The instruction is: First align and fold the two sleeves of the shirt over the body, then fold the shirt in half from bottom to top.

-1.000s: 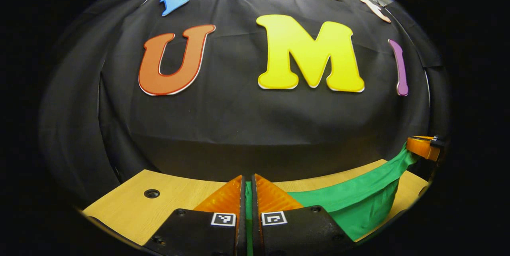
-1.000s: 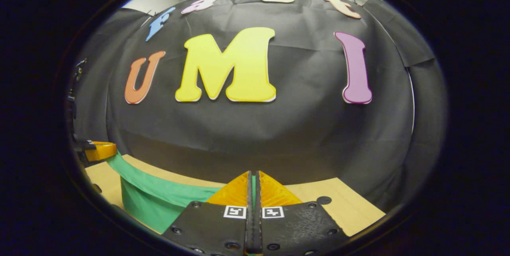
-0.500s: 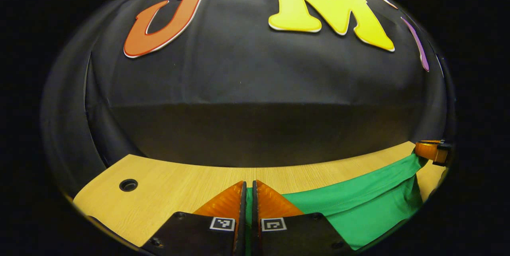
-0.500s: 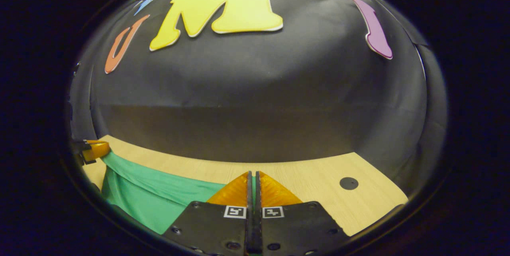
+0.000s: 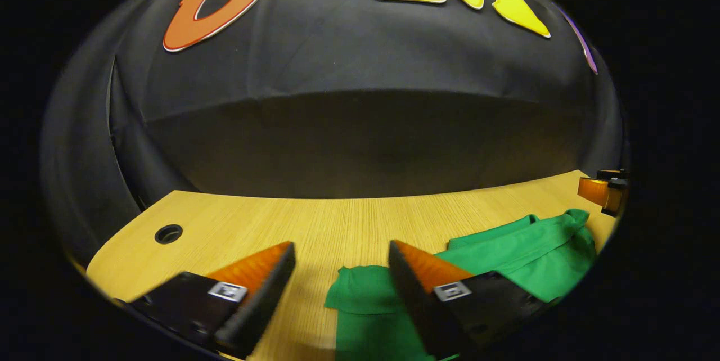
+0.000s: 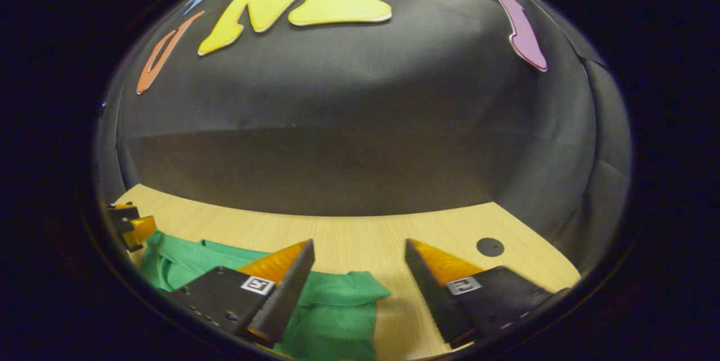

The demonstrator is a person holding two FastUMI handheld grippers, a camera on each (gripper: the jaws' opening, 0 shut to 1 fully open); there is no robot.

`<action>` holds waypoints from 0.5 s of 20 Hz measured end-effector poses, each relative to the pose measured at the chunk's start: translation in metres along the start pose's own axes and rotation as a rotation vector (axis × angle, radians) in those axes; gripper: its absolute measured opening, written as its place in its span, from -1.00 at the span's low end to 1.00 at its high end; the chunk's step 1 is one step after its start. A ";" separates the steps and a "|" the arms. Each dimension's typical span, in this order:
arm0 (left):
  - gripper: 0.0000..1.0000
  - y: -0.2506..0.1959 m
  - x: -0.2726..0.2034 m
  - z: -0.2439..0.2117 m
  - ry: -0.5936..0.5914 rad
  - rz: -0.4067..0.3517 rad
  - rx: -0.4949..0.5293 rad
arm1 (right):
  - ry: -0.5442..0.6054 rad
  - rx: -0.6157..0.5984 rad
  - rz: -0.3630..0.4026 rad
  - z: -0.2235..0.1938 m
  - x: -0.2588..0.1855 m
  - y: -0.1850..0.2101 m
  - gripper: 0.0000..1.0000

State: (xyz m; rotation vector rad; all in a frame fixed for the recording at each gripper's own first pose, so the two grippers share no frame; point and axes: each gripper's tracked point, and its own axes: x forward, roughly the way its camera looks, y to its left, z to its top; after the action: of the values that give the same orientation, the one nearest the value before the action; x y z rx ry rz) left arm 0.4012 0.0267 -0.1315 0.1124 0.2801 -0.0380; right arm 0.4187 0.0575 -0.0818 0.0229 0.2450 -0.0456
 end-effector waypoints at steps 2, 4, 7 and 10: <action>1.00 -0.001 0.002 0.007 -0.002 -0.004 -0.012 | -0.011 -0.055 -0.033 0.006 -0.005 -0.003 0.88; 1.00 -0.005 -0.002 0.011 -0.005 -0.018 -0.030 | -0.029 -0.082 -0.024 0.014 -0.014 0.003 0.90; 1.00 -0.004 -0.014 0.023 -0.022 -0.010 -0.042 | -0.029 -0.067 0.017 0.022 -0.030 0.013 0.96; 1.00 0.007 -0.031 0.044 -0.053 0.020 -0.034 | -0.025 -0.037 0.041 0.031 -0.050 0.017 0.90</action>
State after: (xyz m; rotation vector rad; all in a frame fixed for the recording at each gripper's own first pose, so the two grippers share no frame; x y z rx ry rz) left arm 0.3840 0.0296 -0.0802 0.0805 0.2265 -0.0161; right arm 0.3783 0.0757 -0.0397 -0.0091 0.2207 -0.0005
